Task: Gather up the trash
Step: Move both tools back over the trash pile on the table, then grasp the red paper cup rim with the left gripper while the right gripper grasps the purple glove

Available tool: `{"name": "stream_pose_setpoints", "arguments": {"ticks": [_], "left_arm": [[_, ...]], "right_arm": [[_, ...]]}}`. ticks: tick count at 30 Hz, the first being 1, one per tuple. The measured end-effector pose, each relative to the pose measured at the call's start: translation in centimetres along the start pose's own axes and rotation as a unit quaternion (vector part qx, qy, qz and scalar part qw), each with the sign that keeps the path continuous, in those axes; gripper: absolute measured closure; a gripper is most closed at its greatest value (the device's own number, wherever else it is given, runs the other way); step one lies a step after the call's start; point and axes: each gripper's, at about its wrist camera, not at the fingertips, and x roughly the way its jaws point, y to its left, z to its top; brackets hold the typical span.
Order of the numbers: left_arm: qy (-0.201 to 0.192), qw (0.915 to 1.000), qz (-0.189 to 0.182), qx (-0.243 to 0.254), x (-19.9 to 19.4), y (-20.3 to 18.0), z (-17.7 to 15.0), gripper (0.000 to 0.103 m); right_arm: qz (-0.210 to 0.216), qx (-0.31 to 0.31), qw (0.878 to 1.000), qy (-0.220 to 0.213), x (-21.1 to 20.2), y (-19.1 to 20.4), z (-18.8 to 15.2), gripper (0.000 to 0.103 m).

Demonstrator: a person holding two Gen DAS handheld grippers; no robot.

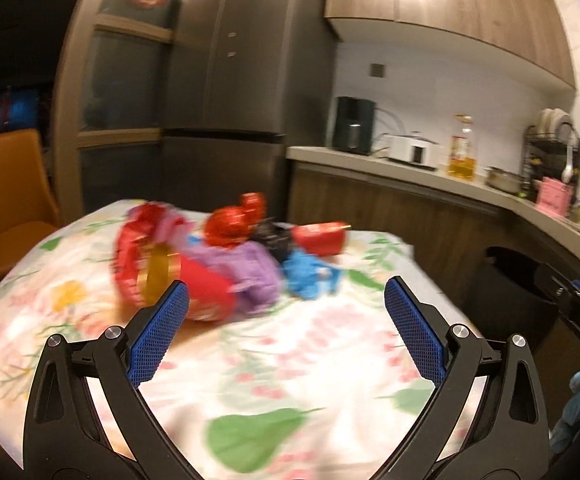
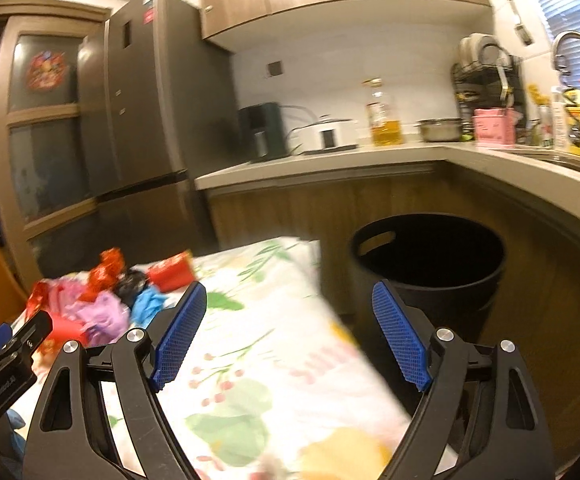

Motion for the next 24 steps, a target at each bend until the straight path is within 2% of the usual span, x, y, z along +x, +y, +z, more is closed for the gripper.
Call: {"name": "stream_pose_setpoints", "arguments": {"ticks": [4, 9, 12, 14, 17, 19, 24], "left_arm": [[0.007, 0.9992, 0.039, -0.008, 0.8, 3.0, -0.4, 0.01], [0.013, 0.998, 0.062, 0.0, 2.4, 5.3, -0.3, 0.024], [0.031, 0.9976, 0.062, 0.0, 4.0, 6.1, -0.2, 0.038], [0.056, 0.9967, 0.058, -0.002, 5.3, 6.4, -0.2, 0.054], [0.076, 0.9961, 0.044, -0.008, 6.3, 6.9, -0.4, 0.073], [0.083, 0.996, 0.031, -0.009, 6.5, 6.9, -0.5, 0.083], [0.086, 0.9962, 0.001, -0.011, 6.5, 6.8, -0.7, 0.101]], "right_arm": [[0.025, -0.01, 1.0, 0.009, 1.0, 2.1, -0.6, 0.02], [0.049, -0.018, 0.998, 0.021, 2.3, 4.4, -1.0, 0.02], [0.063, -0.025, 0.997, 0.025, 2.9, 5.8, -1.4, 0.02], [0.07, -0.03, 0.997, 0.027, 3.3, 6.6, -1.5, 0.02], [0.08, -0.042, 0.995, 0.03, 4.0, 7.9, -1.6, 0.02], [0.088, -0.048, 0.994, 0.033, 4.4, 8.6, -1.8, 0.02], [0.104, -0.062, 0.992, 0.04, 5.4, 10.3, -2.0, 0.02]]}}
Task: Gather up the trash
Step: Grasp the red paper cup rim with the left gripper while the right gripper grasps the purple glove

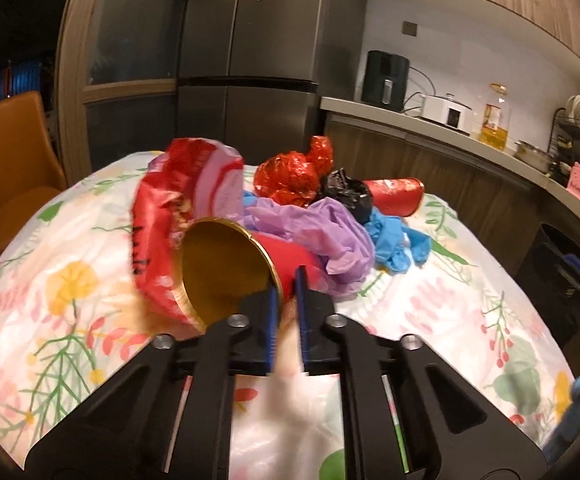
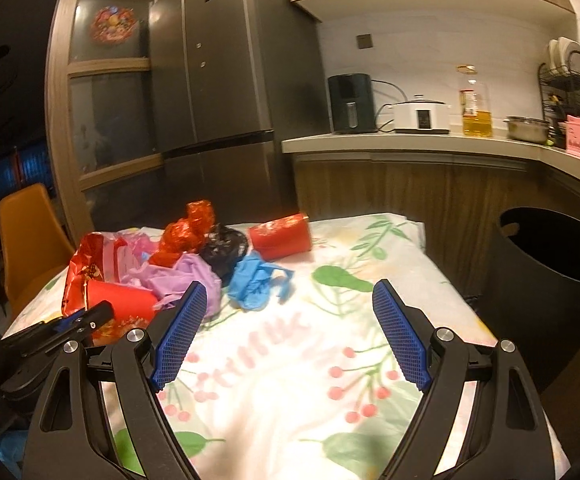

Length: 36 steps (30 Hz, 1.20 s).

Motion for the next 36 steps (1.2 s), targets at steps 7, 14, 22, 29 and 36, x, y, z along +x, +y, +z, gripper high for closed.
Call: {"name": "stream_pose_setpoints", "arguments": {"ticks": [7, 14, 22, 29, 36], "left_arm": [[-0.024, 0.9992, -0.022, -0.022, -2.8, 0.5, 0.0, 0.101], [-0.064, 0.9966, -0.018, -0.049, -6.1, 2.6, 0.7, 0.101], [-0.075, 0.9959, 0.002, -0.05, -6.4, 4.1, 1.4, 0.101], [-0.065, 0.9963, 0.007, -0.056, -6.0, 4.6, 1.2, 0.101], [-0.069, 0.9963, 0.006, -0.052, -6.5, 4.2, 1.2, 0.101]], "right_arm": [[0.016, -0.009, 1.0, 0.012, 2.4, 1.7, -0.1, 0.02], [0.038, -0.028, 0.999, 0.026, 6.4, 5.3, 0.1, 0.02], [0.066, -0.061, 0.994, 0.063, 10.5, 9.0, -0.4, 0.029], [0.072, -0.061, 0.991, 0.094, 11.9, 9.2, -1.0, 0.068], [0.093, -0.06, 0.991, 0.078, 10.1, 8.5, -0.5, 0.099]]}}
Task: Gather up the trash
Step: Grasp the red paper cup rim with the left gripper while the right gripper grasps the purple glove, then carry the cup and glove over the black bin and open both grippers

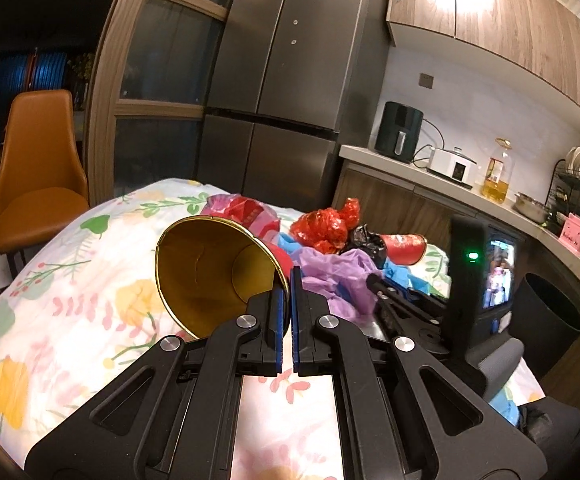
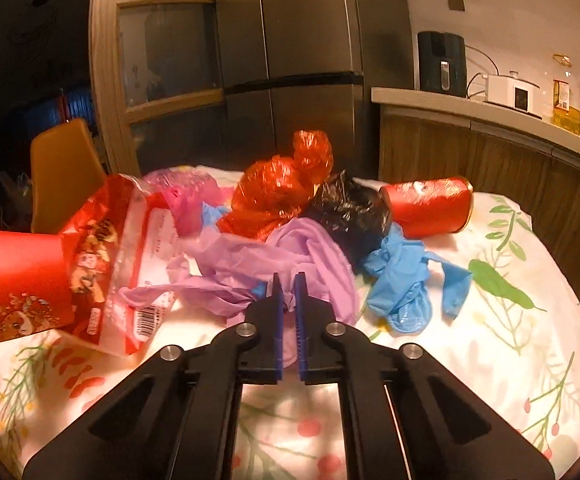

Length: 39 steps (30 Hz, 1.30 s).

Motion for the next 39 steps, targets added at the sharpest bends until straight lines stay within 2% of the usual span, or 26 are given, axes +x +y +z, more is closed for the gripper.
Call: {"name": "stream_pose_setpoints", "arguments": {"ticks": [8, 16, 29, 39], "left_arm": [[-0.009, 0.9998, -0.011, 0.012, -1.3, -1.4, -0.1, 0.101], [-0.016, 0.9988, -0.035, 0.03, -2.8, -4.7, -0.3, 0.101], [-0.004, 0.9936, -0.086, 0.073, -3.0, -11.3, -0.8, 0.101], [-0.007, 0.9831, -0.145, 0.111, -2.4, -18.2, -0.6, 0.101]], "right_arm": [[0.005, 0.028, 0.998, -0.048, -6.1, -2.3, 0.7, 0.1], [-0.01, 0.03, 0.997, -0.076, -11.7, -4.7, 0.6, 0.1], [-0.071, 0.053, 0.99, -0.109, -17.8, -10.1, -0.3, 0.1], [-0.128, 0.074, 0.979, -0.137, -21.3, -15.2, -0.7, 0.101]]}}
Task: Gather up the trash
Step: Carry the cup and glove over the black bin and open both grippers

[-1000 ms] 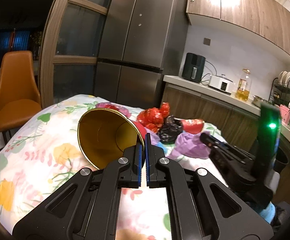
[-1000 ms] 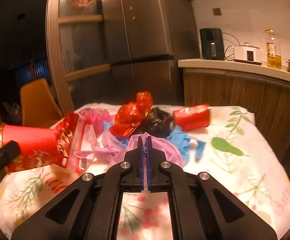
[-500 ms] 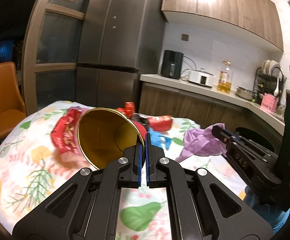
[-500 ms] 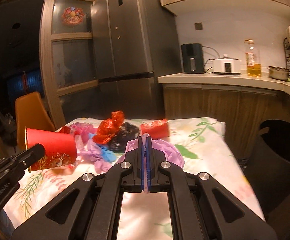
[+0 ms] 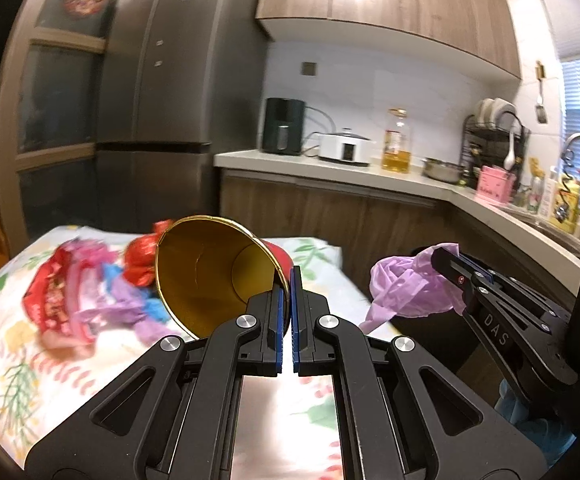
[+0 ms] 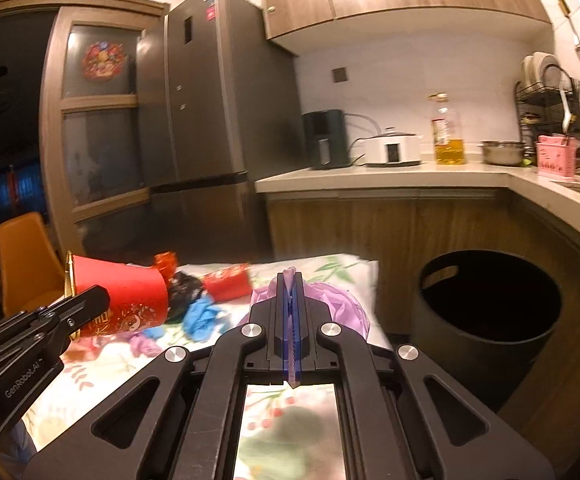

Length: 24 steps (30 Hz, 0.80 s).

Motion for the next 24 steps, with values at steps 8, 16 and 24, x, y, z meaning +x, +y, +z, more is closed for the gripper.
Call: {"name": "stream_pose_setpoints", "arguments": {"ticks": [8, 16, 24], "left_arm": [[-0.005, 0.998, -0.055, 0.029, 3.0, -5.9, 1.6, 0.101], [-0.01, 0.9925, -0.108, 0.057, 6.0, -11.9, 2.5, 0.101], [-0.011, 0.9871, -0.145, 0.067, 8.7, -15.8, 3.0, 0.101]], "right_arm": [[-0.058, 0.014, 0.998, -0.026, -1.5, -4.9, 1.0, 0.101], [-0.123, 0.031, 0.991, -0.053, -2.3, -10.5, 2.5, 0.101], [-0.157, 0.04, 0.985, -0.056, -1.8, -13.9, 2.8, 0.101]]}}
